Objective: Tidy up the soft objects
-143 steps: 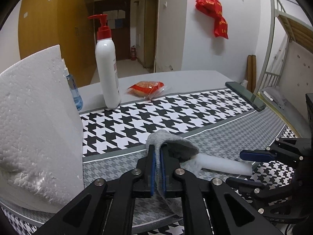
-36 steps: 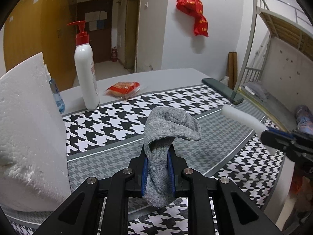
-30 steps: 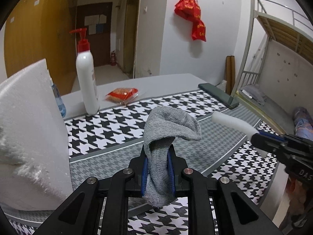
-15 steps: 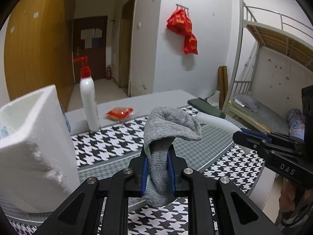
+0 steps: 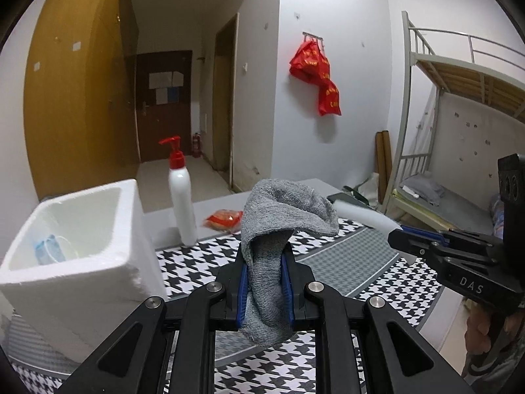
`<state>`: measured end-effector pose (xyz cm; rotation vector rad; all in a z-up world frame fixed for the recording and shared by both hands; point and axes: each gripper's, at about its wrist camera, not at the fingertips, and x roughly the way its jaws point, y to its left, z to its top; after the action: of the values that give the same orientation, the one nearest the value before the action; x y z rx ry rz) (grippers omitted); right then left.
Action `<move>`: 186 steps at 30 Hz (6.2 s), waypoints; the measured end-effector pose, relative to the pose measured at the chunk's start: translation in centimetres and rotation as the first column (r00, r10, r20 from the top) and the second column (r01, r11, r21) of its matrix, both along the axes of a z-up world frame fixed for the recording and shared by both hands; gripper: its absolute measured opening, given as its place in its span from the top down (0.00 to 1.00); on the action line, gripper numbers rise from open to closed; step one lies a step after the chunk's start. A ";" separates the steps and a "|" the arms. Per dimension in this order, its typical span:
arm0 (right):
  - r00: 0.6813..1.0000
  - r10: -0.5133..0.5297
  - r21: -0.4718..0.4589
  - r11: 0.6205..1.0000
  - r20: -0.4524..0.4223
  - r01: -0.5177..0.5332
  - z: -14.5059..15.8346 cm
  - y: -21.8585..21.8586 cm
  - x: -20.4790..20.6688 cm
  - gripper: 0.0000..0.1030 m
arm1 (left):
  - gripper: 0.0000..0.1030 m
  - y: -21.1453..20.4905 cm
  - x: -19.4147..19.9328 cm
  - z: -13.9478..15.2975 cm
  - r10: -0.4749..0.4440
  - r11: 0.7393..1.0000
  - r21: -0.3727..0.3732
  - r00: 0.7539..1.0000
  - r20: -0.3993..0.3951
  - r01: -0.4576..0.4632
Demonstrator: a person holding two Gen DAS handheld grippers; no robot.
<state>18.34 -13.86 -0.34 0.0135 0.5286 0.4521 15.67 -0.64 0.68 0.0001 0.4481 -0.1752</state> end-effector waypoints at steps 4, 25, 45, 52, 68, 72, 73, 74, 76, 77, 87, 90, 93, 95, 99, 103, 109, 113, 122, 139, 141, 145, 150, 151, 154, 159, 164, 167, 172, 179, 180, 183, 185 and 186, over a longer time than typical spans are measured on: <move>1.000 0.016 0.003 1.000 0.018 -0.016 0.6 0.6 -0.1 0.82 | 0.82 0.7 -0.4 0.7 0.019 1.000 0.004 1.000 0.024 -0.019; 0.985 0.157 0.024 0.987 0.076 -0.159 3.3 5.2 -0.2 0.82 | 0.82 5.4 -2.2 3.1 0.180 0.983 0.028 0.980 0.086 -0.183; 0.952 0.292 0.043 0.954 0.094 -0.297 4.3 10.2 0.2 0.82 | 0.82 10.1 -4.4 4.6 0.334 0.940 0.032 0.934 0.123 -0.340; 0.940 0.328 0.047 0.942 0.093 -0.333 4.6 12.4 0.0 0.82 | 0.82 11.3 -4.1 4.5 0.353 0.933 0.036 0.929 0.113 -0.359; 0.927 0.368 0.042 0.927 0.077 -0.372 4.3 15.8 -0.2 0.82 | 0.82 13.8 -1.7 4.2 0.345 0.937 0.028 0.936 0.063 -0.348; 0.933 0.350 0.047 0.934 0.079 -0.354 4.4 15.4 -0.1 0.82 | 0.82 13.8 -0.7 3.8 0.331 0.943 0.031 0.943 0.037 -0.332; 0.934 0.348 0.046 0.935 0.079 -0.352 4.4 15.3 -0.1 0.82 | 0.81 13.8 -0.4 3.8 0.327 0.944 0.032 0.944 0.032 -0.328; 0.935 0.345 0.044 0.936 0.079 -0.349 4.4 15.3 -0.1 0.82 | 0.81 13.9 -0.1 3.7 0.327 0.944 0.033 0.945 0.026 -0.327; 0.937 0.340 0.041 0.938 0.078 -0.343 4.4 15.3 0.0 0.82 | 0.82 14.1 0.5 3.6 0.332 0.943 0.030 0.943 0.013 -0.332; 0.939 0.336 0.039 0.940 0.076 -0.339 4.3 15.3 0.0 0.82 | 0.82 14.2 0.8 3.4 0.334 0.942 0.026 0.943 0.004 -0.334; 0.949 0.309 0.040 0.949 0.062 -0.311 4.1 14.7 0.5 0.82 | 0.17 15.6 1.0 3.4 0.387 0.922 -0.006 0.922 0.026 -0.387; 0.948 0.312 0.031 0.949 0.058 -0.315 4.1 15.1 0.6 0.82 | 0.05 15.9 0.1 3.4 0.414 0.910 -0.014 0.909 0.049 -0.414; 0.946 0.318 0.027 0.947 0.055 -0.320 4.1 15.6 0.7 0.82 | 0.02 16.4 -0.8 3.7 0.416 0.909 -0.048 0.907 0.062 -0.414; 0.944 0.324 0.020 0.945 0.056 -0.326 4.2 16.0 0.6 0.82 | 0.01 16.8 -1.6 3.9 0.419 0.907 -0.079 0.905 0.073 -0.414; 0.940 0.336 0.020 0.941 0.060 -0.338 4.3 16.7 0.7 0.82 | 0.01 17.7 -2.9 4.5 0.448 0.892 -0.109 0.890 0.085 -0.438; 0.937 0.344 0.017 0.938 0.059 -0.345 4.4 17.3 0.7 0.82 | 0.01 18.1 -4.0 4.8 0.497 0.867 -0.102 0.861 0.111 -0.487; 0.932 0.355 0.005 0.934 0.067 -0.357 4.7 18.6 0.6 0.82 | 0.01 18.8 -5.1 4.7 0.524 0.852 -0.084 0.843 0.126 -0.517; 0.933 0.351 -0.003 0.936 0.073 -0.352 4.8 19.5 0.8 0.82 | 0.01 19.1 -5.3 4.5 0.520 0.854 -0.074 0.846 0.116 -0.515; 0.924 0.375 -0.010 0.927 0.073 -0.375 4.6 21.2 1.0 0.82 | 0.01 19.5 -6.1 4.3 0.529 0.848 -0.058 0.840 0.121 -0.526; 0.916 0.400 -0.046 0.916 0.024 -0.398 4.4 25.5 2.2 0.82 | 0.01 21.7 -7.8 3.5 0.555 0.831 -0.052 0.820 0.140 -0.553; 0.916 0.400 -0.049 0.916 0.024 -0.399 4.3 25.9 2.1 0.82 | 0.01 22.0 -8.0 3.4 0.558 0.829 -0.050 0.818 0.139 -0.557; 0.915 0.404 -0.048 0.914 0.018 -0.403 4.1 26.5 2.2 0.82 | 0.01 22.4 -8.3 3.3 0.568 0.821 -0.033 0.810 0.145 -0.569; 0.916 0.400 -0.048 0.915 0.001 -0.400 3.7 27.3 2.5 0.81 | 0.01 22.8 -8.4 3.0 0.569 0.821 -0.031 0.811 0.137 -0.570; 0.917 0.399 -0.050 0.916 0.000 -0.398 3.6 27.4 2.6 0.81 | 0.01 22.9 -8.5 2.9 0.569 0.820 -0.031 0.811 0.135 -0.571; 0.917 0.398 -0.050 0.916 -0.006 -0.398 3.5 27.7 2.9 0.81 | 0.01 23.2 -8.4 2.8 0.572 0.819 -0.032 0.811 0.124 -0.573; 0.917 0.398 -0.066 0.915 -0.013 -0.398 3.1 28.5 3.0 0.81 | 0.01 23.5 -8.6 2.6 0.578 0.815 -0.033 0.808 0.116 -0.579; 0.920 0.392 -0.066 0.917 -0.027 -0.393 2.7 29.3 3.3 0.81 | 0.01 23.4 -8.9 2.7 0.580 0.813 -0.033 0.805 0.125 -0.581; 0.924 0.380 -0.061 0.922 -0.035 -0.382 2.5 29.6 3.7 0.75 | 0.01 23.5 -8.9 2.6 0.583 0.811 -0.035 0.803 0.122 -0.584; 0.925 0.376 -0.059 0.924 -0.054 -0.379 2.2 29.6 3.8 0.38 | 0.01 23.7 -8.9 2.5 0.588 0.808 -0.043 0.801 0.114 -0.587; 0.923 0.383 -0.050 0.922 -0.030 -0.385 2.9 28.9 3.0 0.28 | 0.01 23.5 -9.1 2.7 0.583 0.812 -0.043 0.803 0.124 -0.583; 0.922 0.386 -0.047 0.921 -0.028 -0.387 3.0 28.8 3.0 0.28 | 0.01 23.4 -9.1 2.8 0.582 0.812 -0.043 0.804 0.124 -0.581; 0.923 0.384 -0.059 0.922 -0.011 -0.384 3.2 28.4 2.6 0.26 | 0.01 23.2 -9.2 2.8 0.580 0.814 -0.043 0.806 0.122 -0.579; 0.924 0.383 -0.058 0.922 -0.005 -0.383 3.4 28.0 2.3 0.25 | 0.01 23.0 -9.3 2.8 0.575 0.818 -0.046 0.809 0.122 -0.574; 0.923 0.385 -0.050 0.922 -0.001 -0.385 3.5 27.7 2.2 0.23 | 0.01 22.8 -9.3 2.9 0.573 0.819 -0.044 0.810 0.123 -0.572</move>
<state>20.51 13.80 3.20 -0.1432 0.5346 0.8244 6.33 22.14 3.58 -0.1284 0.2982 0.4233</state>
